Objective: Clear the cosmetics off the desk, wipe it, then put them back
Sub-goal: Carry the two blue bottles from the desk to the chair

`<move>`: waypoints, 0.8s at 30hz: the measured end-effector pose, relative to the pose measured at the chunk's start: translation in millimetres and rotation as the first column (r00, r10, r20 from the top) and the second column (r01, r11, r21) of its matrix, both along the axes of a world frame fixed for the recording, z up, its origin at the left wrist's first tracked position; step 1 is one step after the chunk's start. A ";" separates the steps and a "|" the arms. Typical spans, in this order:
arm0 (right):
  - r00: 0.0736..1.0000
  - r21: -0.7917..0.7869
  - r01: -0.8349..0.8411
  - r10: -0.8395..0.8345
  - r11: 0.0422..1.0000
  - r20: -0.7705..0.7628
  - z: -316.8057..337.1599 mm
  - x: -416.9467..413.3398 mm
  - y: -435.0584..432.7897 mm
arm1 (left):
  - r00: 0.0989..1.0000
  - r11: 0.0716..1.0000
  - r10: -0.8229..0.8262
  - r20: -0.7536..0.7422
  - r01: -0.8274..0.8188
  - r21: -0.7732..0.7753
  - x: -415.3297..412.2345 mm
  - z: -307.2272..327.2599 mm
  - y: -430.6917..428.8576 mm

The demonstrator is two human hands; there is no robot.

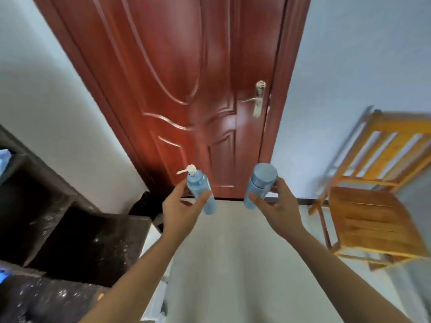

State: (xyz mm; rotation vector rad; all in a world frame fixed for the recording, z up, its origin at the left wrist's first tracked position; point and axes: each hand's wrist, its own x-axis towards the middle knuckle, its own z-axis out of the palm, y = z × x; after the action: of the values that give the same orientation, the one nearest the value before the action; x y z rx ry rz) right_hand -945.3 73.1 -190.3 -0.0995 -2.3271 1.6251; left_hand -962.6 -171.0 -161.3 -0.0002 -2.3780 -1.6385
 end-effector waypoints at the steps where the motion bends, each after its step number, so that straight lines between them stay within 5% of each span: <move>1: 1.000 0.007 0.027 -0.027 1.000 0.007 -1.6 -0.2 31.1 | 0.999 0.999 -0.039 -0.007 0.039 0.002 -7.0 -4.0 33.3; 13: 0.918 0.096 0.353 -0.365 0.931 0.156 -23.2 -36.9 302.8 | 0.899 0.900 -0.435 0.053 0.435 0.008 -107.8 -23.1 335.3; 24: 0.730 0.244 0.558 -0.609 0.793 0.311 -56.4 -110.5 494.3 | 0.815 0.827 -0.551 0.182 0.563 -0.018 -238.1 -71.9 547.2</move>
State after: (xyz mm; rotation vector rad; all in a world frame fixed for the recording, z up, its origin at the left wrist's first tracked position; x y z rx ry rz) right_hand -1055.7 567.5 -246.6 -1.0953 -2.2979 1.1869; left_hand -1200.7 376.2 -233.2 -0.6630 -2.7404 -1.8442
